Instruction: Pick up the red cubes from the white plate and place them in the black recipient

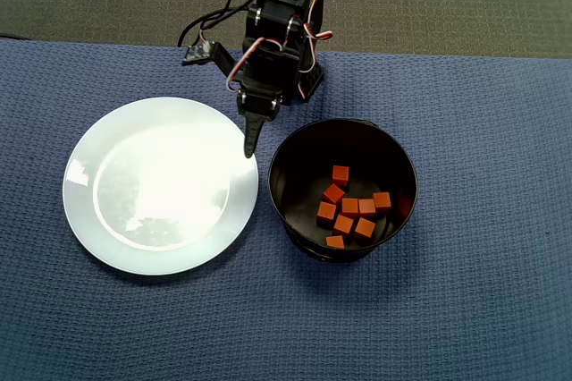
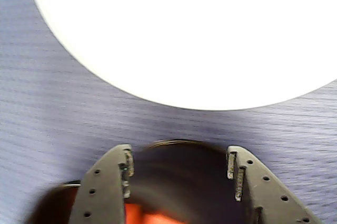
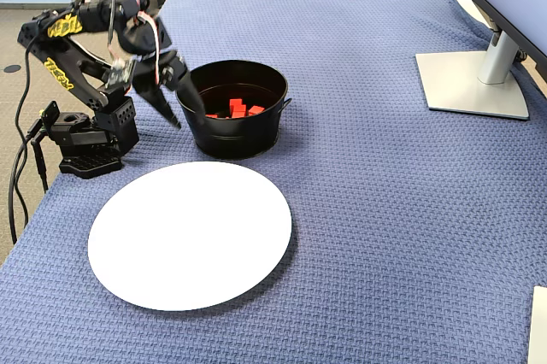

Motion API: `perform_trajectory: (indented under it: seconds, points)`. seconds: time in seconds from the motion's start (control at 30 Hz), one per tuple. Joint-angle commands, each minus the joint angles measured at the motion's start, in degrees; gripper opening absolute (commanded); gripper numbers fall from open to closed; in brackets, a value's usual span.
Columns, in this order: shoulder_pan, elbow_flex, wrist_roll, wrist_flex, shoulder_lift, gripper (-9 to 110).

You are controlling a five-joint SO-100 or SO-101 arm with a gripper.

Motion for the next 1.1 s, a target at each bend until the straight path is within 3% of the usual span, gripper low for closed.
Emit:
perform_trajectory:
  seconds: [0.0, 0.27, 0.47, 0.9, 1.07]
  points:
    - [-2.3, 10.5, -1.1, -2.3, 9.1, 11]
    - [1.2, 29.4, -5.4, -6.3, 22.9, 7]
    - [-0.8, 32.4, -3.8, -1.0, 32.9, 4]
    - [-5.2, 29.7, -1.1, -10.2, 19.6, 0]
    - [-0.2, 29.2, 5.4, -13.6, 17.1, 0]
